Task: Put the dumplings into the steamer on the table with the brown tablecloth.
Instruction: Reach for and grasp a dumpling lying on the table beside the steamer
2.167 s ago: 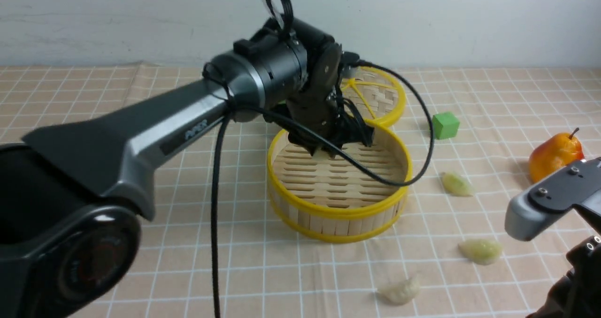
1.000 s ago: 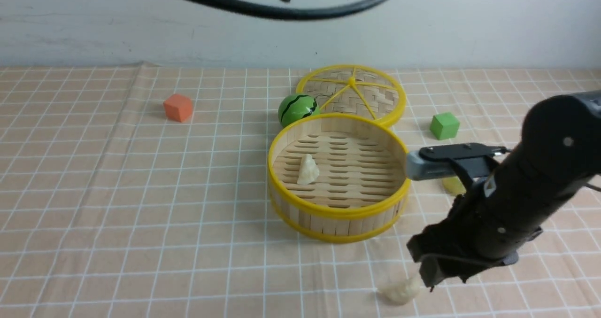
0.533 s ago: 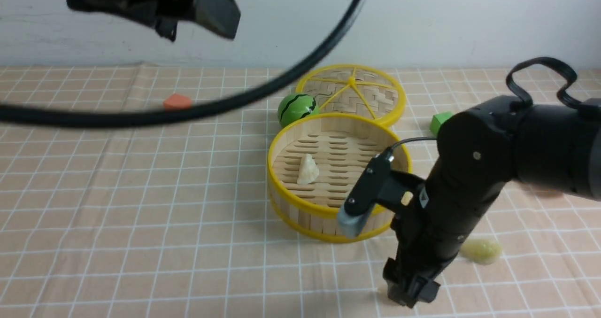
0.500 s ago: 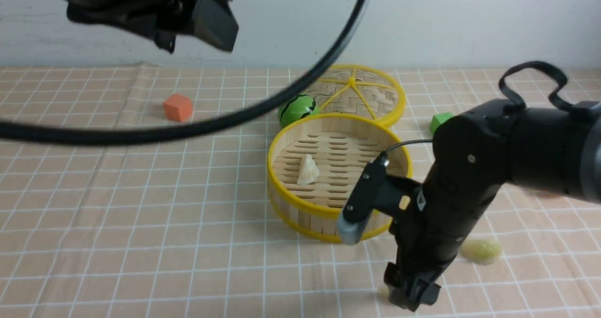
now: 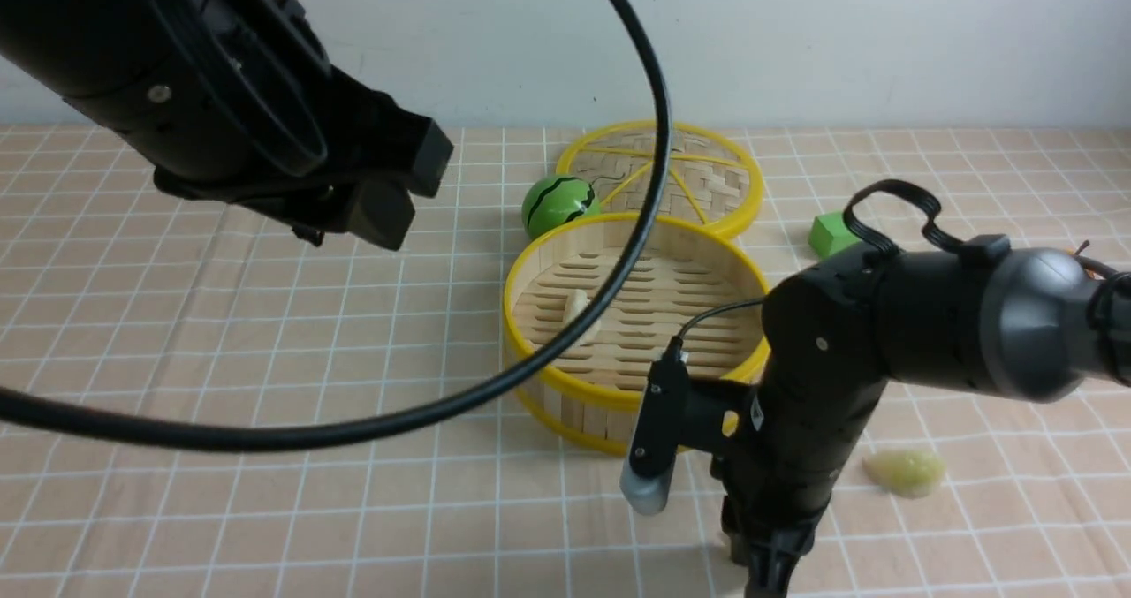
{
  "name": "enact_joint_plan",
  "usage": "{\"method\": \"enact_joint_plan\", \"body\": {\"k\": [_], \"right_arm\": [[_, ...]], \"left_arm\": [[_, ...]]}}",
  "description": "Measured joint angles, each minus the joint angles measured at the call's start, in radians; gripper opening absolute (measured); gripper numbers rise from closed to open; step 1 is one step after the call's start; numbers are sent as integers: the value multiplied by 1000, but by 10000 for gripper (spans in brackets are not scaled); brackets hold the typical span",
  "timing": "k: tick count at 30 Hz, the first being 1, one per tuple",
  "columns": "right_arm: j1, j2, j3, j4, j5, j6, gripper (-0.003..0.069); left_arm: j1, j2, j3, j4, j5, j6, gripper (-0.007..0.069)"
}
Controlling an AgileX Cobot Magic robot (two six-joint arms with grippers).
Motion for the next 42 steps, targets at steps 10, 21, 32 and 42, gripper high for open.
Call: {"method": "enact_joint_plan", "body": {"k": [10,21,32,42], "right_arm": [[1,-49,-176,4,164,125,-2],[1,-78,-412,0,300,353,-15],[1,-314,-12,5,262,540,-6],[1,-200,187,-65,-81,714,379]], "left_arm": [[0,-186,26,37,0,-1,151],[0,-477,248,61,0,-1,105],[0,-598,397,77,0,-24,105],[0,-601,474,44,0,-27,109]]}}
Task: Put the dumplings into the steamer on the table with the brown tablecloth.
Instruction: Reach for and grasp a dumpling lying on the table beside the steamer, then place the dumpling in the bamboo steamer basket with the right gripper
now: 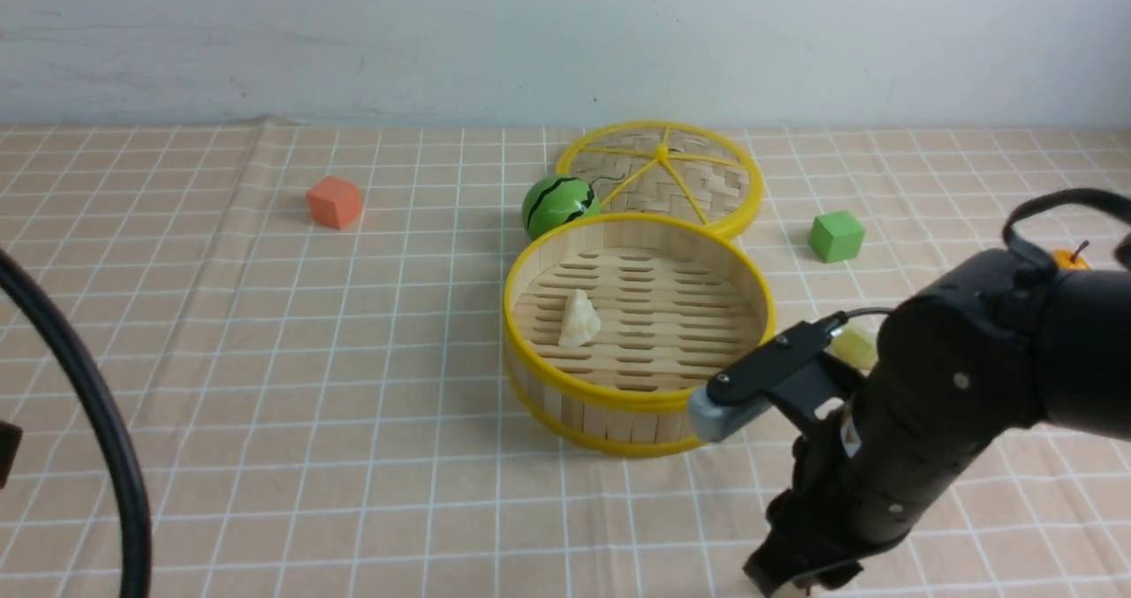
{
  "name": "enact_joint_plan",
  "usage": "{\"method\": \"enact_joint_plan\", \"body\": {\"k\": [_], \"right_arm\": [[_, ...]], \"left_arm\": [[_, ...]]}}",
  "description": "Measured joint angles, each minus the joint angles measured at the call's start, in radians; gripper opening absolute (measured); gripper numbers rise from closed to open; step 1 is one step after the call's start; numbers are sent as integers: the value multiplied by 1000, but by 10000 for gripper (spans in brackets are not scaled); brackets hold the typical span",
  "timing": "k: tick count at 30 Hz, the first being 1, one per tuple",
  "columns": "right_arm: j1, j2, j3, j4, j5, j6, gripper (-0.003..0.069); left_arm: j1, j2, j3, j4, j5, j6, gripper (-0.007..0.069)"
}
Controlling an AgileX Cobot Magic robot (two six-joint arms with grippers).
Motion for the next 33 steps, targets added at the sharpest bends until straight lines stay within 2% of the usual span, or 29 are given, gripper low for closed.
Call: {"method": "enact_joint_plan", "body": {"k": [1,2,4,5,6,10,11,13,14,15,22,26,30,33], "right_arm": [[0,4,0,0,-3,6,402],[0,38,0,-7,-29,21,485],[0,53,0,-7,-33,26,526],[0,85,0,0,-27,29,569],[0,94,0,0,-23,29,572],[0,117,0,30,-3,26,526],[0,119,0,42,-3,19,491],[0,120,-1,70,5,-6,343],[0,120,-1,71,8,-9,316],[0,117,-5,80,21,-21,243],[0,60,-129,75,157,-86,248],[-4,66,-357,13,182,-88,248],[-26,161,-570,8,187,-73,248],[-73,328,-766,0,189,3,248]], "left_arm": [[0,0,0,0,0,0,109],[0,0,0,-3,0,0,109],[0,0,0,-4,0,-1,109],[0,0,0,-4,0,-9,109],[0,0,0,-4,0,-11,109],[0,0,0,-4,0,-17,109],[0,0,0,-4,0,-17,109],[0,0,0,-3,0,-20,109],[0,0,0,-3,0,-20,109],[0,0,0,-3,0,-20,109],[0,0,0,7,0,-20,109],[0,0,0,9,0,-20,113],[0,0,0,12,0,-20,115],[0,0,0,12,0,-21,120]]}}
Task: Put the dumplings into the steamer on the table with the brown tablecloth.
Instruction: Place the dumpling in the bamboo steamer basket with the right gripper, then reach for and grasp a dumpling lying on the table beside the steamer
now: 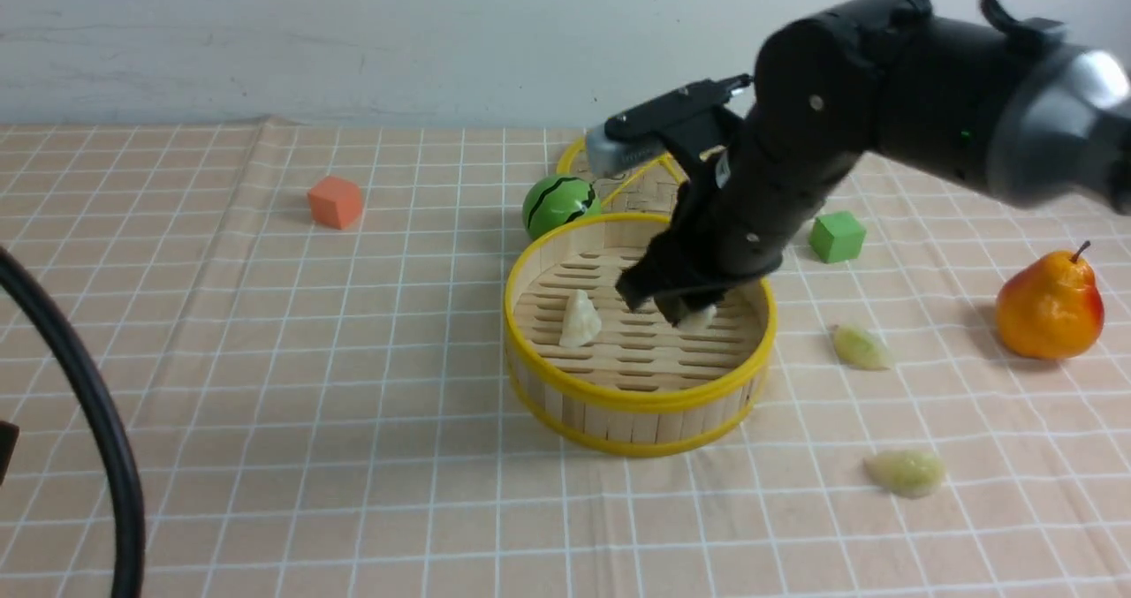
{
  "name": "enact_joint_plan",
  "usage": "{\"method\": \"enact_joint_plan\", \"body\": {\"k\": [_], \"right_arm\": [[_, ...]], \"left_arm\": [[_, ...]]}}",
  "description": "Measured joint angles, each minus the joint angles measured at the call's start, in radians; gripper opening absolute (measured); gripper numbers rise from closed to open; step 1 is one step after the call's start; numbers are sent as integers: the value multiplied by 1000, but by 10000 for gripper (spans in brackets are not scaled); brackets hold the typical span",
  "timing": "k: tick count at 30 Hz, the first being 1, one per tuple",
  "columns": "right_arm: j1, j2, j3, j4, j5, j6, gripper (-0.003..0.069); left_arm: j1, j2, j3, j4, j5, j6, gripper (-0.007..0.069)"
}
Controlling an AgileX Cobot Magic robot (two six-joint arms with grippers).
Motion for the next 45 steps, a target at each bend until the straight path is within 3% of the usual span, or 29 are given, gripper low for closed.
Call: {"method": "enact_joint_plan", "body": {"k": [8,13,19,24,31,37,39,45], "right_arm": [[-37,320,-324,-9,14,47,248],[-36,387,-372,0,21,57,253],[-36,370,-423,0,134,104,494],[-34,253,-431,8,270,-5,600],[-86,-11,-325,0,295,-92,553],[-230,-151,-39,-10,302,-86,478],[-288,-164,83,-12,244,-84,451],[-321,-109,199,-13,50,-84,435]], "left_arm": [[0,0,0,1,0,0,127],[0,0,0,3,0,0,127],[0,0,0,22,0,0,129],[0,0,0,24,0,0,129],[0,0,0,25,0,0,134],[0,0,0,25,-1,0,141],[0,0,0,25,-9,0,144],[0,0,1,25,-16,0,145]]}}
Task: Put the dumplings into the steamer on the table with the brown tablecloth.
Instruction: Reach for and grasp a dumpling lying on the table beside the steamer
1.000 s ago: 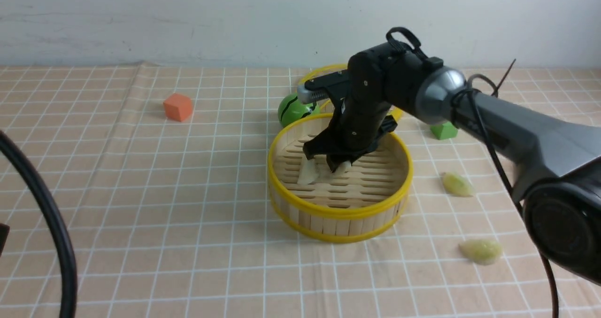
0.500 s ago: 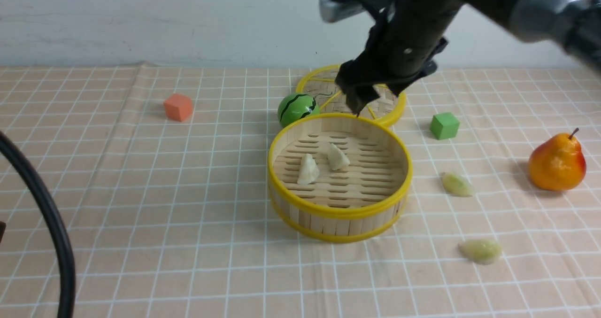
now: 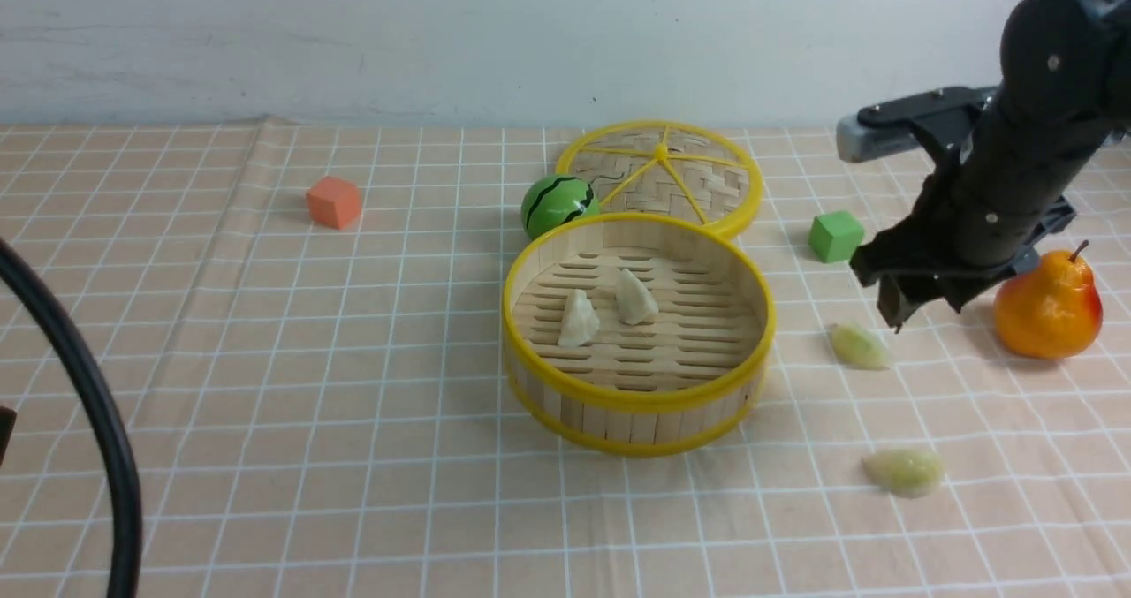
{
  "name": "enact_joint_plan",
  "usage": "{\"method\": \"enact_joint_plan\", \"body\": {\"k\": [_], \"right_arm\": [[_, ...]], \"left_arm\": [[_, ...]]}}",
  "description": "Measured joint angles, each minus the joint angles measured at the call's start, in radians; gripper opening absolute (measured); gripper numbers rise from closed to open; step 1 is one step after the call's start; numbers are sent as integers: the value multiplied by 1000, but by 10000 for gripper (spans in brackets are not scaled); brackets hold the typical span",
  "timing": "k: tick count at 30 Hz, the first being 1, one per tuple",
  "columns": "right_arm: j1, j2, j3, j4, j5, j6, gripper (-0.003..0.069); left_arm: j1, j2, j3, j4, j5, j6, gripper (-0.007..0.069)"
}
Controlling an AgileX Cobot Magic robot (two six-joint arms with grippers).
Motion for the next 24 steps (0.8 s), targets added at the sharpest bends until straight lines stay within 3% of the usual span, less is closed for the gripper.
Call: {"method": "enact_joint_plan", "body": {"k": [6,13,16,20,24], "right_arm": [[0,138,2,-19,-192,0,434],[0,244,3,-38,-261,0,419],[0,246,3,-68,-283,0,356],[0,246,3,-101,-284,0,192],[1,232,2,-100,-243,0,203]], "left_arm": [[0,0,5,-2,-1,0,149],[0,0,5,-15,-1,-4,155],[0,0,5,-20,0,-4,155],[0,0,5,-24,4,-4,162],[0,0,5,-24,11,-6,164]]}}
